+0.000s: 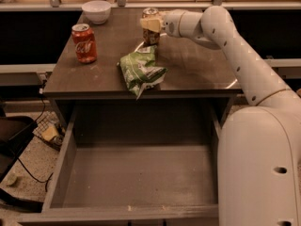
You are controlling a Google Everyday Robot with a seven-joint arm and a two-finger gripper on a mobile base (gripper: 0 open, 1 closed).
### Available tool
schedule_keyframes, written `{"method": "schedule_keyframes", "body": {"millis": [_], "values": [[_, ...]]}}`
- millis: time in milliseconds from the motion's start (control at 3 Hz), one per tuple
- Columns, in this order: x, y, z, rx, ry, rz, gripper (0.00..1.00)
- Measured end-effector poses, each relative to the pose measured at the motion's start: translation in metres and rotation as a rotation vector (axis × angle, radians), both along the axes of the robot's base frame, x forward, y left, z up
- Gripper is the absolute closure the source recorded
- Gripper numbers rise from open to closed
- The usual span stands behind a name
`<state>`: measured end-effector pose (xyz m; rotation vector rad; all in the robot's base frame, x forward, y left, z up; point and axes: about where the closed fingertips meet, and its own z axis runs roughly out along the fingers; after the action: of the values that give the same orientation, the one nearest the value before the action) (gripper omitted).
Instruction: Knock orange can over
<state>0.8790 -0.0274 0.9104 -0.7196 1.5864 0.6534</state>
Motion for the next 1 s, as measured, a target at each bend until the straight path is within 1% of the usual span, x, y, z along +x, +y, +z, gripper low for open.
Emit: {"method": "schedule_keyframes", "body": {"millis": [333,667,1000], "values": [[0.000,0.003,-0.001,0.000,0.002,0.004,1.00],[-0.001,0.006,0.004,-0.028,0.001,0.014,1.00],[-0.010,0.006,0.021,-0.127,0.007,0.013,1.00]]}}
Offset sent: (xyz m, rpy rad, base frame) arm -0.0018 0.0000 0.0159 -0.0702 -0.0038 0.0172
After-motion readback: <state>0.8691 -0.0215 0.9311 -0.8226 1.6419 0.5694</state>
